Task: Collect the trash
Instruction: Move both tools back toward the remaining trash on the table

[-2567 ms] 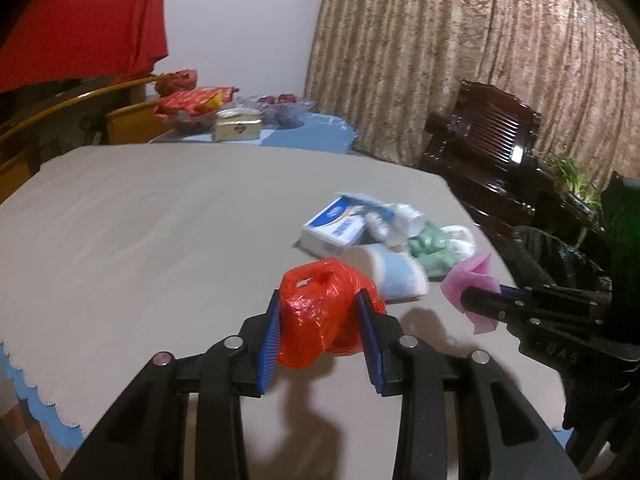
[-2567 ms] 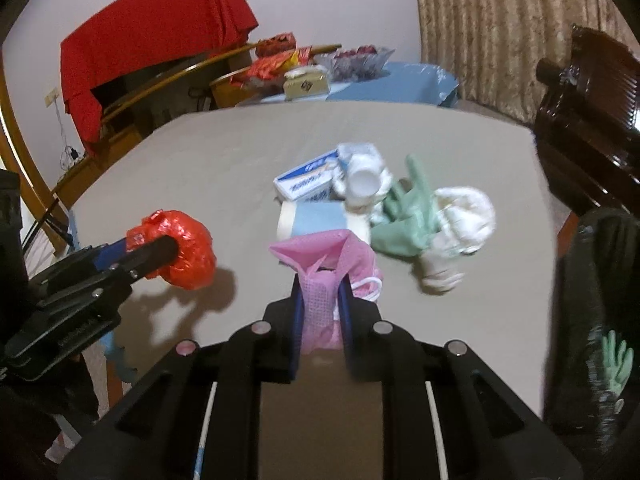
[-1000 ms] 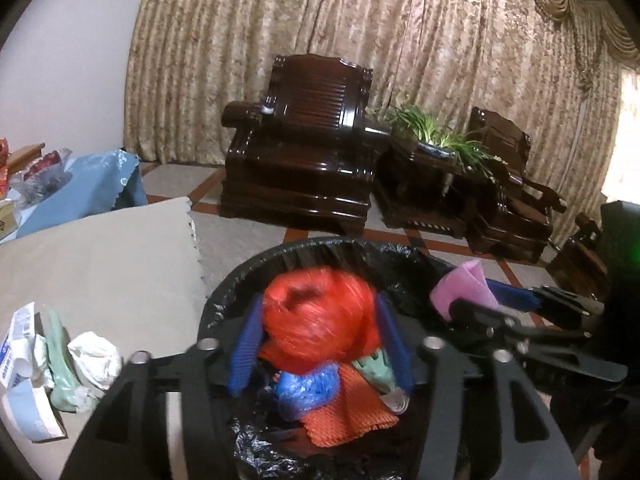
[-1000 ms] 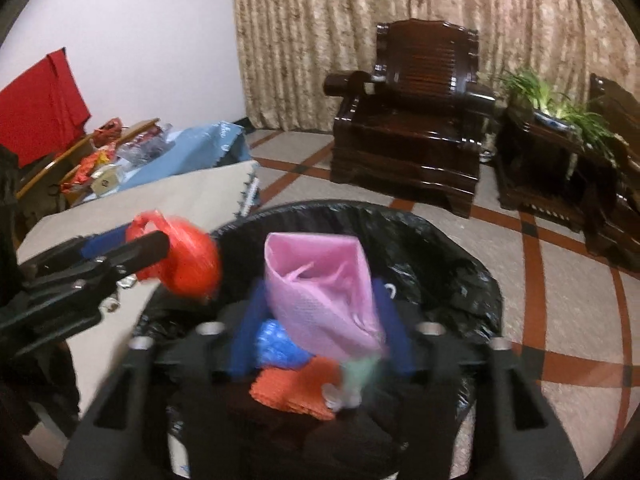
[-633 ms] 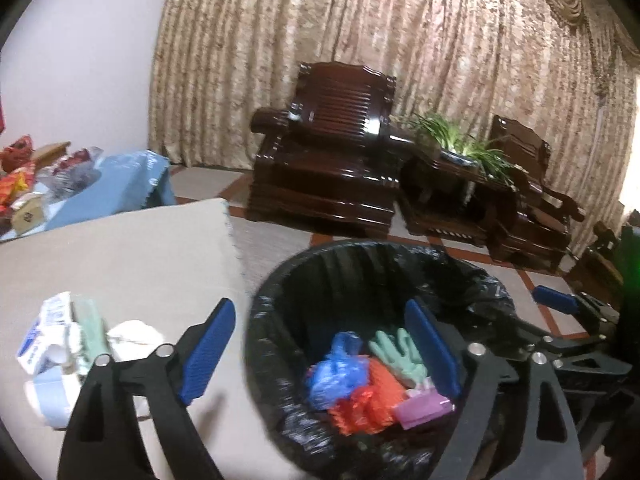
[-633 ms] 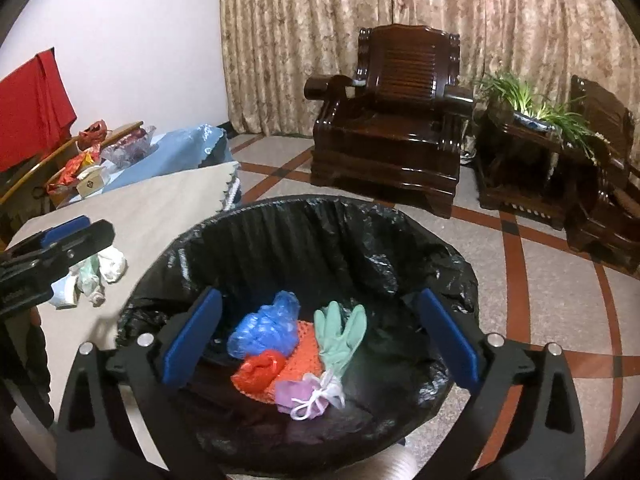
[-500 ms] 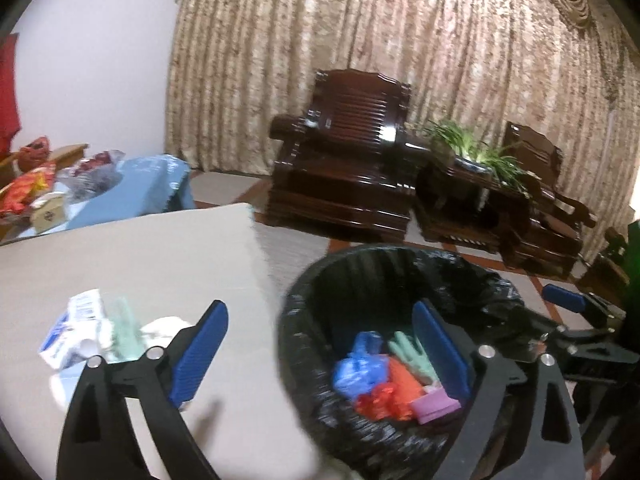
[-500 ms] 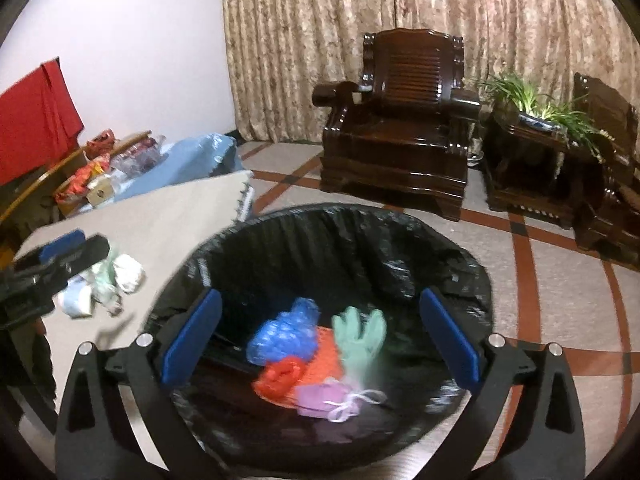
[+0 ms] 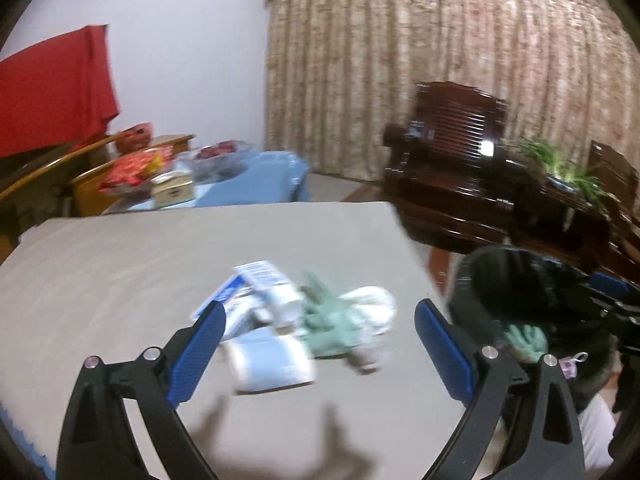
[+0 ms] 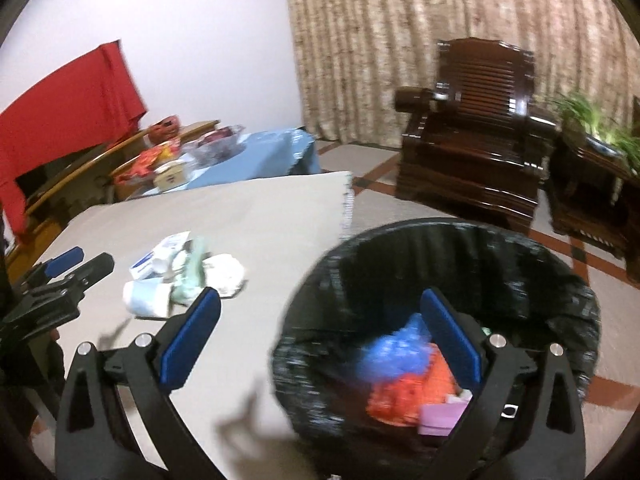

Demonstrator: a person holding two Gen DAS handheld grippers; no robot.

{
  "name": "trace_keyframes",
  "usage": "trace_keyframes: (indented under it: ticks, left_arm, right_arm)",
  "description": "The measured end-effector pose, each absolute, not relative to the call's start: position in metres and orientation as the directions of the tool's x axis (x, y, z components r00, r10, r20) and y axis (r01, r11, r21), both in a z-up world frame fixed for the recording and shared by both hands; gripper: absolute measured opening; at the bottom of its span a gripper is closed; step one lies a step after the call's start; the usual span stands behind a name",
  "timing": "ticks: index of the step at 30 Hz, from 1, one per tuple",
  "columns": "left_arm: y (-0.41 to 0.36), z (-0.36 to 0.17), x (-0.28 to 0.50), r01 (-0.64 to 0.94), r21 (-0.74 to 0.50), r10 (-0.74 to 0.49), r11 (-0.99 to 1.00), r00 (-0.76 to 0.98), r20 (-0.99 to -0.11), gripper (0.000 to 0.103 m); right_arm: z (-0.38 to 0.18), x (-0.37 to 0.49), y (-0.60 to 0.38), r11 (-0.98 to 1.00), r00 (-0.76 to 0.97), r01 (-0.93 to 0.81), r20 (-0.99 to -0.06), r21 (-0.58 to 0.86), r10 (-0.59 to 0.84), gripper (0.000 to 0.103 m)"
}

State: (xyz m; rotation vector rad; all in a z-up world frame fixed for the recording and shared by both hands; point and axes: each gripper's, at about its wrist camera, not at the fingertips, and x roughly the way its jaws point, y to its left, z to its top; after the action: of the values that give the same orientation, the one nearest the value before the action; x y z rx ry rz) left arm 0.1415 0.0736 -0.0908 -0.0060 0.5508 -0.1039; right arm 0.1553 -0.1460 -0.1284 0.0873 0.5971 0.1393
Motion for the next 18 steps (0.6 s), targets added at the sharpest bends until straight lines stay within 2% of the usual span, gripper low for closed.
trace_keyframes:
  ticks: [10, 18]
  left_arm:
    - [0.131, -0.102, 0.133, -0.031, -0.02, 0.016, 0.999, 0.848, -0.53, 0.094]
    - [0.164, -0.122, 0.13, -0.094, -0.02, 0.066, 0.995, 0.821, -0.567, 0.093]
  right_arm:
    - [-0.138, 0.17, -0.073, 0.959, 0.775, -0.249, -0.567, 0.132, 0.279, 0.097]
    - [-0.156, 0.192, -0.026, 0.941, 0.748, -0.324, -0.584, 0.094, 0.316, 0.097]
